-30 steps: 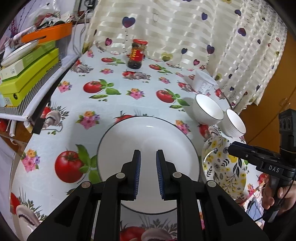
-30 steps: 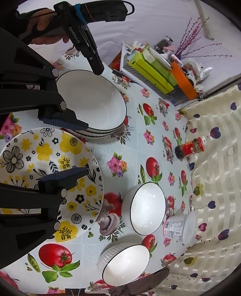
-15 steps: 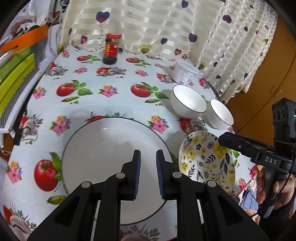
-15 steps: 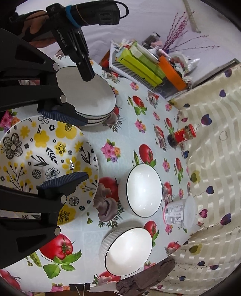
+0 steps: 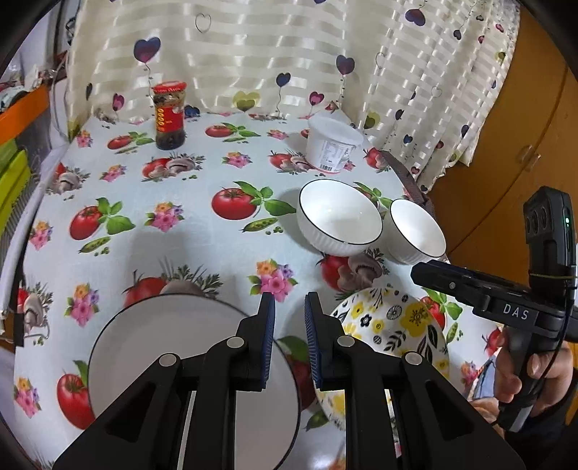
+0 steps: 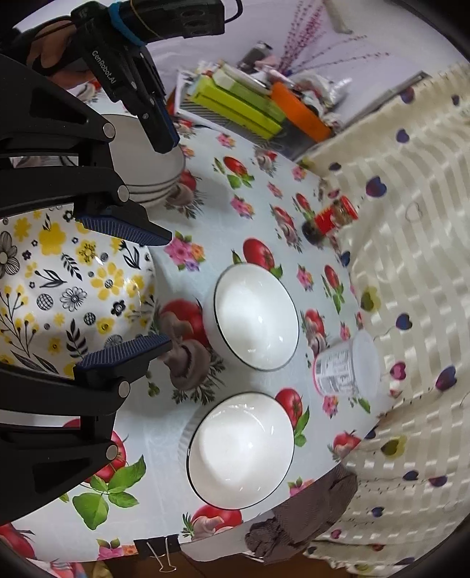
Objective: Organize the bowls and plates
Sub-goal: 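Move the right tool past the floral plate to a white ribbed bowl, then grasp the rim of the white ribbed bowl with the right tool and lift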
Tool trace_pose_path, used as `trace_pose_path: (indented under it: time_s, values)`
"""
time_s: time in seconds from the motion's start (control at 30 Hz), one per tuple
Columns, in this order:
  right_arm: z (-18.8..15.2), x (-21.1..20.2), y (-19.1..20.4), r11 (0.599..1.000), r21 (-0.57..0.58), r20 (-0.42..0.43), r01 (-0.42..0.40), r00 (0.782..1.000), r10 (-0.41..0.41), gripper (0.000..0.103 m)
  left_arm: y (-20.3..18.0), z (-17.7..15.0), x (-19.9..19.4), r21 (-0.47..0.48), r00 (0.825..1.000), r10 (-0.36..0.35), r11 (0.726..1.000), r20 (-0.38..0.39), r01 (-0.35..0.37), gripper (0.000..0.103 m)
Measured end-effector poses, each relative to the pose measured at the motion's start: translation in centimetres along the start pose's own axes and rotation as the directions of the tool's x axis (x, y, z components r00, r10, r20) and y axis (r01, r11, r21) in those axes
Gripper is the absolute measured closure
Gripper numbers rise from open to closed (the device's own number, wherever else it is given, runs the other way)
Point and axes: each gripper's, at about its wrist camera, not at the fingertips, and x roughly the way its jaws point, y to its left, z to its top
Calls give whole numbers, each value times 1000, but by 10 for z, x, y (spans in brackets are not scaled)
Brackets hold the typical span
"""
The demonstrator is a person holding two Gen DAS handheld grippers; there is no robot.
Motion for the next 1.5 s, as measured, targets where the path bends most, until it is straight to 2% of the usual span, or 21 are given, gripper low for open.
trace_pose_path:
  time_s: [0.17, 0.4, 0.67, 0.87, 1.27, 1.4, 1.5]
  values:
    - [9, 4, -10, 999, 23, 3, 29, 1000, -29, 52, 1, 16, 15, -6, 1000, -8, 1000, -27, 8, 86]
    - [22, 17, -23, 997, 70, -14, 32, 999, -31, 52, 2, 40, 33, -19, 998, -36, 999, -44, 35, 86]
    - [38, 37, -35, 993, 114, -41, 43, 998, -38, 55, 10, 67, 74, -75, 989, -111, 992, -102, 103, 86]
    - [49, 50, -45, 988, 144, -55, 56, 997, -49, 55, 10, 77, 100, -97, 981, -136, 988, -139, 124, 86]
    - [64, 70, -56, 983, 169, -73, 72, 995, -60, 57, 9, 89, 137, -123, 971, -144, 985, -191, 122, 86]
    - [67, 74, -53, 984, 159, -92, 80, 994, -66, 65, 8, 91, 146, -135, 966, -156, 982, -205, 130, 86]
    - [66, 80, -52, 983, 160, -112, 90, 991, -73, 75, 6, 92, 150, -125, 965, -154, 984, -213, 129, 86]
